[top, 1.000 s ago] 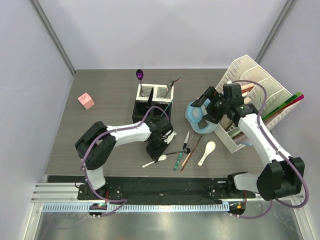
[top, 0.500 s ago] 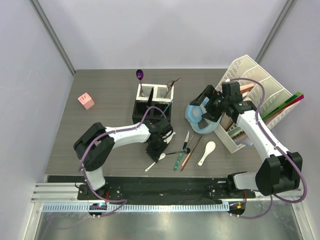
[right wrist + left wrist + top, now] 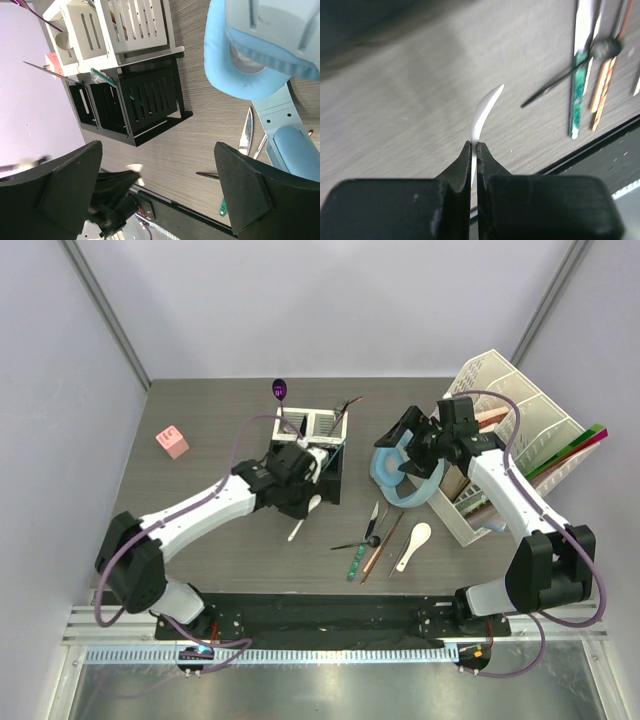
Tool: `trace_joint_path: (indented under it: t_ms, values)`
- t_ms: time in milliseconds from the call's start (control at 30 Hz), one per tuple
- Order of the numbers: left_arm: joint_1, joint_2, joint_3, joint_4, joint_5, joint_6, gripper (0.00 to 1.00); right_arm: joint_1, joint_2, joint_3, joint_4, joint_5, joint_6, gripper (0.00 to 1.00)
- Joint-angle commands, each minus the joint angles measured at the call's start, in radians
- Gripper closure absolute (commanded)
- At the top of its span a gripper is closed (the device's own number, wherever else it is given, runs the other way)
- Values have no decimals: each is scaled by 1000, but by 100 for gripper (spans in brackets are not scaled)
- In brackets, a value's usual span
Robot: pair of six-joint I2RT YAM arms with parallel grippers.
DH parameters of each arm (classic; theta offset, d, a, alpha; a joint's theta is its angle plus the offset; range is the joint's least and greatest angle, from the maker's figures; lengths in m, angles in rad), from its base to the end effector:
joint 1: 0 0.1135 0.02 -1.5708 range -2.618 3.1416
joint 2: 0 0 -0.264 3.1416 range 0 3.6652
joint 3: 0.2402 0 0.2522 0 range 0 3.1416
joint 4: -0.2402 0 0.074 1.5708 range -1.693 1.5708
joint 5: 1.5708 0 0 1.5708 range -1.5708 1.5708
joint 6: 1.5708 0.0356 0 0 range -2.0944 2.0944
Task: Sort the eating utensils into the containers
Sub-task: Pick up the spoon from the center of the board, then place the spoon in the container.
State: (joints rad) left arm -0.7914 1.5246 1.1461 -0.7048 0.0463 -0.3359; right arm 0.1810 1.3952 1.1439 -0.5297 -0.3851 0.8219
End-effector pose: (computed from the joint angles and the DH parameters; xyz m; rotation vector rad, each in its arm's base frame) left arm 0.2160 -0.2209 0.2457 0.6303 2.6499 -0.4152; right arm 0.2947 0.0675 0.2953 0.5879 2.4090 0.9177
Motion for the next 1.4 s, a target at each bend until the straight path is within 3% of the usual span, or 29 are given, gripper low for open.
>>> trace_joint_path:
  t_ms: [0,233,367,500,733,933,1100,1367]
  values:
    - [29,-139,27,88,-100,0,100,-3,13,72,40,-38,-10,0]
    - [136,-150,147,211,-218,14,100,5,11,171,40,-34,-41,0]
    - [190,-46,271,255,-321,63,100,9,54,238,46,-55,-40,0]
    - [276,63,381,300,-269,54,100,11,71,235,68,-84,-26,0]
    - [365,219,538,358,-347,61,100,12,80,209,85,-103,-35,0]
    - [376,324,584,451,-341,64,100,11,103,182,88,-133,-52,0]
    - [377,355,567,544,-335,-50,100,11,111,178,88,-133,-53,0]
    - [337,390,515,630,-376,-101,100,11,171,195,91,-136,-52,0]
